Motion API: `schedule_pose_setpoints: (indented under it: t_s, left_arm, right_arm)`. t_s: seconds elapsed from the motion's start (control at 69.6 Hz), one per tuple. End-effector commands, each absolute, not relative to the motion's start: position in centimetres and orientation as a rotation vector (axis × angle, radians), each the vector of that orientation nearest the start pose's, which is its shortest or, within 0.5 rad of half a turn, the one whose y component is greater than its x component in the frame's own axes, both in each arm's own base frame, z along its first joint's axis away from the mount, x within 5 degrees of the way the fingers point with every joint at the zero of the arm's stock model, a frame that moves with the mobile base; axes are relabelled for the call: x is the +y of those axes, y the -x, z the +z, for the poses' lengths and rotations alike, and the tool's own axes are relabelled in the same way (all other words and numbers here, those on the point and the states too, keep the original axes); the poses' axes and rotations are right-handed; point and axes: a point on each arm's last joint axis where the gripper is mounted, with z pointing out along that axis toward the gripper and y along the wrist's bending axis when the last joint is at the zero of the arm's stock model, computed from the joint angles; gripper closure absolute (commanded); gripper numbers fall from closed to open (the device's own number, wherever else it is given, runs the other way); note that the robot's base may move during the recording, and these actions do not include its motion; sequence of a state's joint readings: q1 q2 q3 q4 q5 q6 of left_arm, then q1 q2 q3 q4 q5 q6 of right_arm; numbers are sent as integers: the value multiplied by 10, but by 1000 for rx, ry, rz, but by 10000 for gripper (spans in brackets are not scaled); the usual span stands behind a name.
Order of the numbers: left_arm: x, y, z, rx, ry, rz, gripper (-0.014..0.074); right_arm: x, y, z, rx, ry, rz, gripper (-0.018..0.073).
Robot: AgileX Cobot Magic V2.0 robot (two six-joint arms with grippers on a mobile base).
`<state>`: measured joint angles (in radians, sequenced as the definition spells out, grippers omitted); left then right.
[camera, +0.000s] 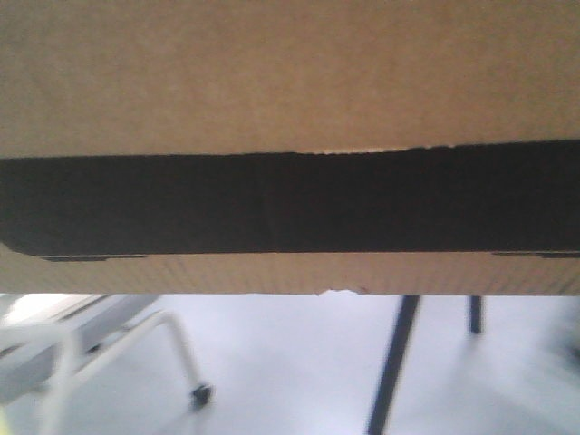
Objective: Grab box from left shelf to table start
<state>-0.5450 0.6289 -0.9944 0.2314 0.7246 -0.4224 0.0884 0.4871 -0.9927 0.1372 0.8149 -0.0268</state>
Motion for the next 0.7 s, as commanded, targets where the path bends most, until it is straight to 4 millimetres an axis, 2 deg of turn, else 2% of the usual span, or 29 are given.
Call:
schedule_pose_setpoints:
  t_s: [0.0, 0.69]
  left_arm:
    - [-44, -82, 457, 1618, -128, -643, 692]
    - [-44, -82, 457, 1618, -128, -643, 692]
  right_arm:
    - [14, -53, 450, 1623, 60, 239, 504]
    - [14, -53, 450, 1626, 61, 239, 504]
